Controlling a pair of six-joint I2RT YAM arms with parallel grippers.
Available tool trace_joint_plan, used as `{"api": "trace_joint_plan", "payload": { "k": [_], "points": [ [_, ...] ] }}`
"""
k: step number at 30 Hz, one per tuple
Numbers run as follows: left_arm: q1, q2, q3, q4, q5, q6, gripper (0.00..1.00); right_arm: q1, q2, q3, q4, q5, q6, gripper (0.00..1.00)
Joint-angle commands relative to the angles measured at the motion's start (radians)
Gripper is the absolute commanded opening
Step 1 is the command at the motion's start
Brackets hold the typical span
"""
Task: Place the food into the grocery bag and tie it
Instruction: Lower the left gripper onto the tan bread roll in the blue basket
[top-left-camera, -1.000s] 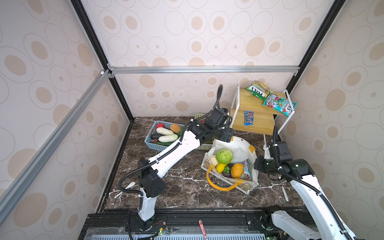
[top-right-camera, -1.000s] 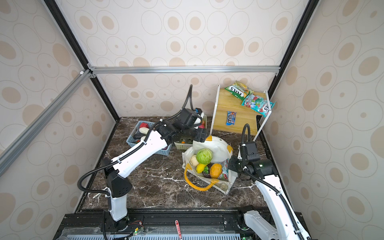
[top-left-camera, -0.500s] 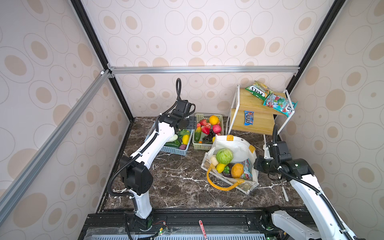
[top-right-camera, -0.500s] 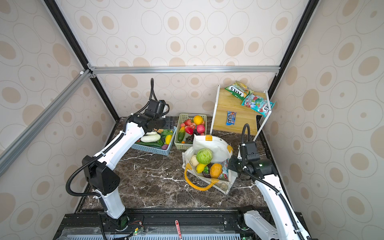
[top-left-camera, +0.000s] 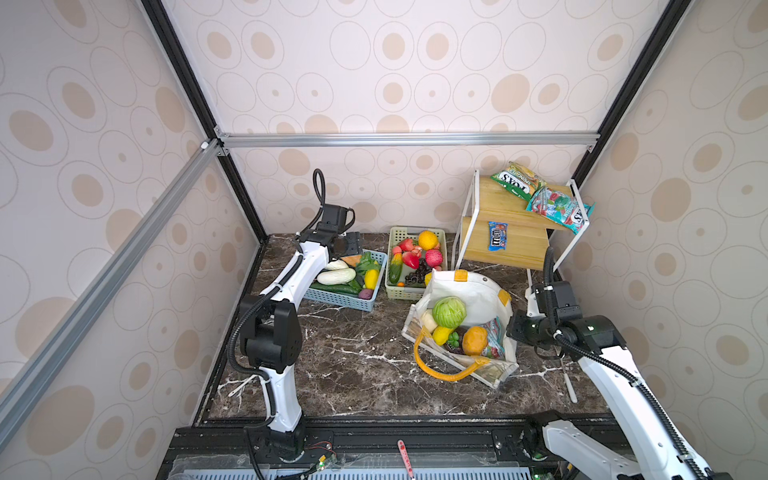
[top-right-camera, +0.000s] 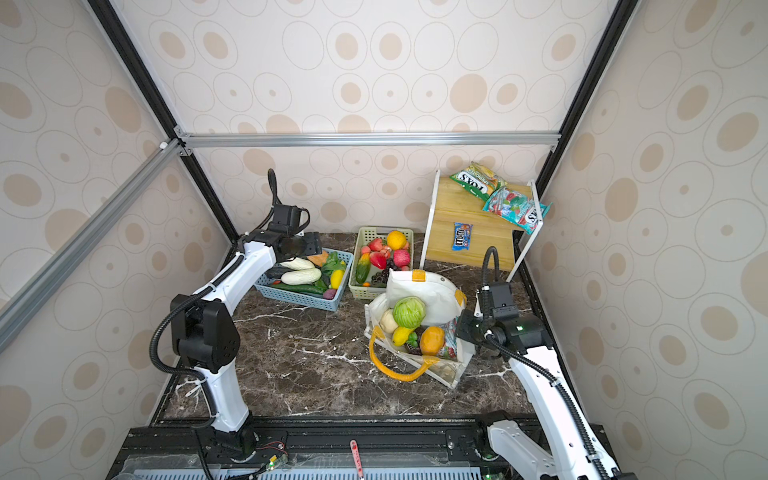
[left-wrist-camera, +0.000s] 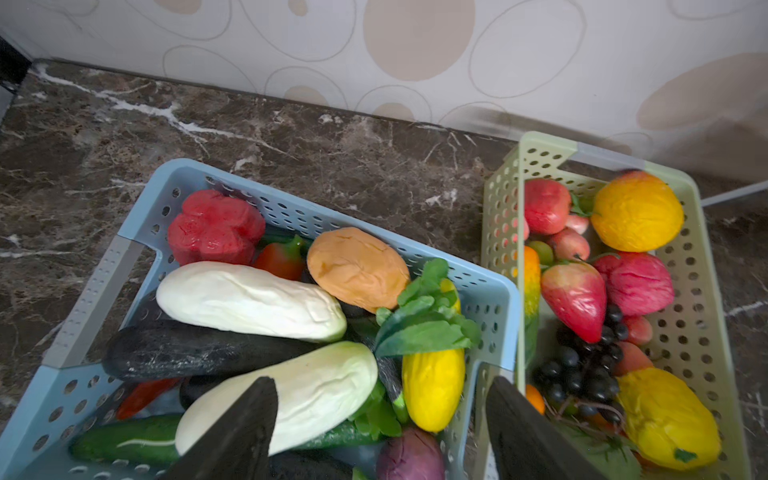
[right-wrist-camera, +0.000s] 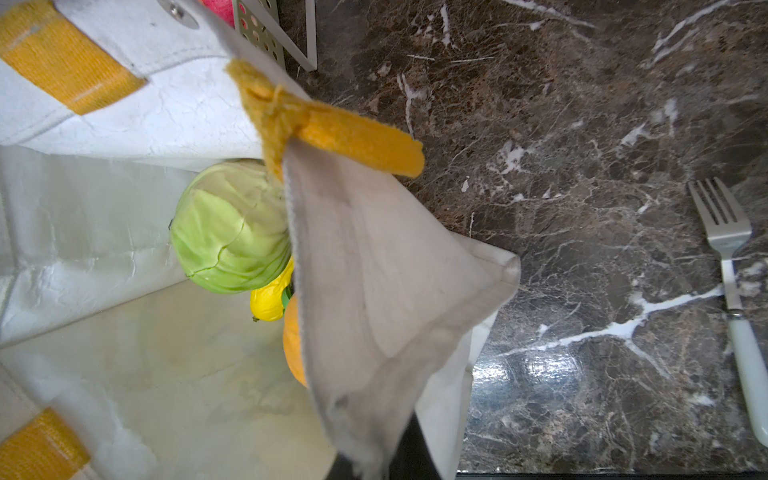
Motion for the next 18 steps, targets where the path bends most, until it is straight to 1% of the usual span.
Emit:
{"api": "trace_joint_plan", "payload": {
  "k": [1,10,18],
  "points": [
    [0.018,0.028,-0.007,0.082,0.024,-0.015,0.80,0.000,0.011,0.018,-0.021,-0.003,0.012,0.09],
    [0.049,0.121,-0.012,0.192,0.064,-0.009,0.81,0.000,0.002,0.018,-0.035,0.015,0.019,0.09],
    [0.055,0.175,0.014,0.205,0.024,-0.001,0.81,0.000,-0.016,-0.002,-0.037,0.025,0.037,0.09]
  ]
}}
